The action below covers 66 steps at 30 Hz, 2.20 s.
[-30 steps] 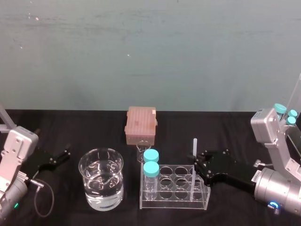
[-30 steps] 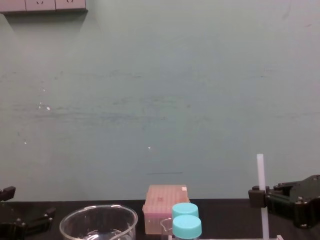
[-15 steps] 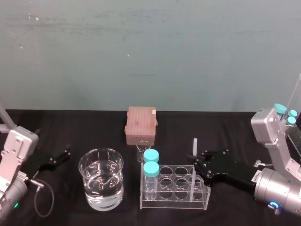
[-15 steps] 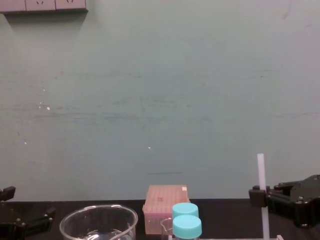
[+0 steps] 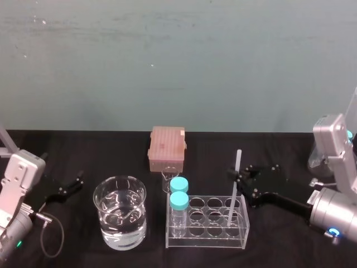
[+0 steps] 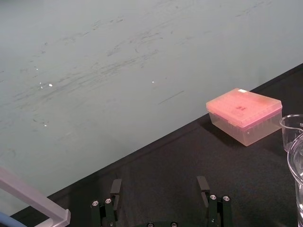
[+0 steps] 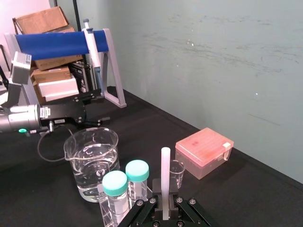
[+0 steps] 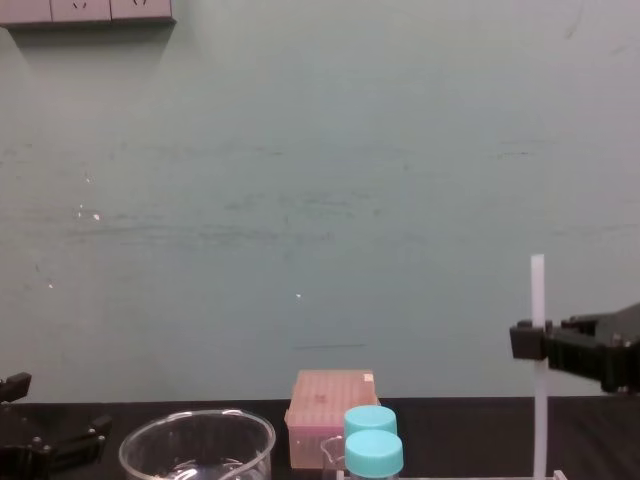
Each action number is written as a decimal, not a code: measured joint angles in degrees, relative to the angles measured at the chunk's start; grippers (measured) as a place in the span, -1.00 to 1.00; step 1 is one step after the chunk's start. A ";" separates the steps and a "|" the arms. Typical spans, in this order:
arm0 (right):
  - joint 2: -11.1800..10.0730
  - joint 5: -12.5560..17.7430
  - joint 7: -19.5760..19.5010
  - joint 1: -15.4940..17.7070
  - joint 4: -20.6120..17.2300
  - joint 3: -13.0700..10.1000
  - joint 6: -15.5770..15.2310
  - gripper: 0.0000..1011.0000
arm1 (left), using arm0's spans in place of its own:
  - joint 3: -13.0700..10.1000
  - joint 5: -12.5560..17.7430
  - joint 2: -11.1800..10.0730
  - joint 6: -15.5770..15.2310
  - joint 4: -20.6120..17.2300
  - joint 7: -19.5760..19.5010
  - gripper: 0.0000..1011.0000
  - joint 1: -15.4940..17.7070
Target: Pick up the stirring rod with one hand, then place it down.
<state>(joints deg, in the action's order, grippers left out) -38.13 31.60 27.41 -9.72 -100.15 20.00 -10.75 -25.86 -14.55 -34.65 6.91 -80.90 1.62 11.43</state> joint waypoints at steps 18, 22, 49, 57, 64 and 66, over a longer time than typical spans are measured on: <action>-3.04 8.18 -2.75 -2.15 -5.29 -4.09 -6.92 -0.86 | 0.00 0.00 0.00 0.00 0.00 0.00 0.99 0.00; -3.27 9.38 -3.35 -2.95 -5.55 -4.51 -6.96 -0.86 | 0.00 0.00 0.00 0.00 0.00 0.00 0.99 0.00; 3.30 5.13 -6.10 -15.29 8.69 2.01 -4.15 -0.86 | 0.00 0.00 0.00 0.00 0.00 0.00 0.99 0.00; 4.27 3.46 -6.00 -15.67 10.00 2.23 -3.30 -0.86 | 0.00 0.00 0.00 0.00 0.00 0.00 0.99 0.00; 4.50 2.93 -5.24 -15.54 9.86 1.84 -3.17 -0.86 | 0.00 0.00 0.00 0.00 0.00 0.00 0.99 0.00; 4.52 2.92 -5.07 -15.42 9.59 1.60 -3.22 -0.86 | 0.00 0.00 0.00 0.00 0.00 0.00 0.99 0.00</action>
<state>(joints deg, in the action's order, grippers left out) -33.62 34.53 22.33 -25.14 -90.56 21.60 -13.98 -25.86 -14.55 -34.65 6.91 -80.90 1.62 11.43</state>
